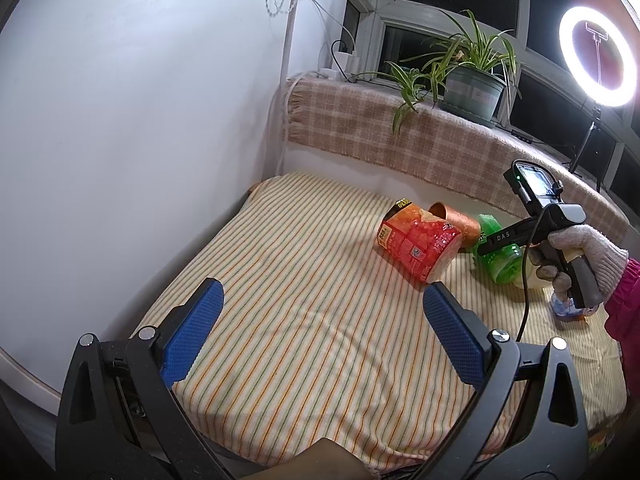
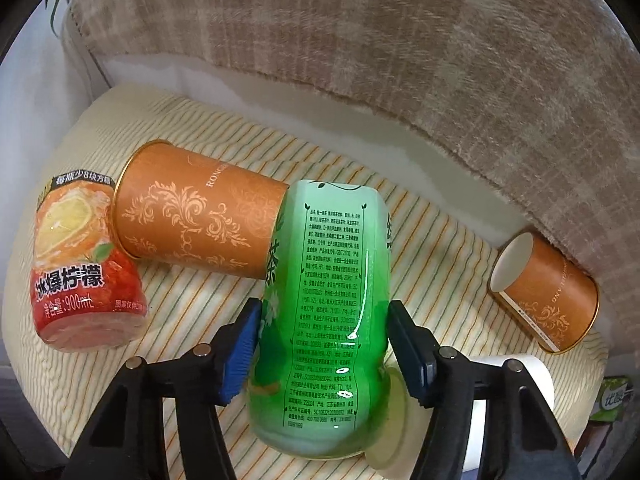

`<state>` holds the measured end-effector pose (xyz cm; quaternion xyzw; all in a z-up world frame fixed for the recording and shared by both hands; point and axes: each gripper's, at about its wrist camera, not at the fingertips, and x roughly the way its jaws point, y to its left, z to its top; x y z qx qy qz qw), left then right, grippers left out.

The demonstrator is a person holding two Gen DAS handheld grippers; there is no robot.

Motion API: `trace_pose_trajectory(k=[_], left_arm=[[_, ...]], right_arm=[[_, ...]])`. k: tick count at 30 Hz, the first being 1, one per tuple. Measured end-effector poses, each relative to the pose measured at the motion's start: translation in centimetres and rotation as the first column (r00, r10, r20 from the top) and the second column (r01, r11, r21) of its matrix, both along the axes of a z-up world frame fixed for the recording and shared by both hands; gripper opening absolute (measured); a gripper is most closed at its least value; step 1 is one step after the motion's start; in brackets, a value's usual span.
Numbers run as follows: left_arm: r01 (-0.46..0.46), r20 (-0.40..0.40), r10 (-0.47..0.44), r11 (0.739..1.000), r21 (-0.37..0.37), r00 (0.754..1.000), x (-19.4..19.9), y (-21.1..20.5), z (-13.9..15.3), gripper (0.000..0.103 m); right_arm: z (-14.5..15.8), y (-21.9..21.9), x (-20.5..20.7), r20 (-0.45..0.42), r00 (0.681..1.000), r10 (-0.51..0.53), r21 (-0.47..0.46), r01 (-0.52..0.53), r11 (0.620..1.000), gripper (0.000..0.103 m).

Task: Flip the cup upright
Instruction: 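Lift the green cup with the right tool and carry it toward the left tool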

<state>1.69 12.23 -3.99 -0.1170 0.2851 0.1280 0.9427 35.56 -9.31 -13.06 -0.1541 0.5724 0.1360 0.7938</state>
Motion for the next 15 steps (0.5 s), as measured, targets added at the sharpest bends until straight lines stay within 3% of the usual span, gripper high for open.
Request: trace_pose_trajectory(k=[15], left_arm=[[0.007,0.021,-0.008,1.000,0.013,1.000,-0.8,-0.4,0.7,0.102]], right_arm=[[4.6,-2.7,-1.2,0.078,0.994,-0.073,0.127,0.063,0.990,0.064]])
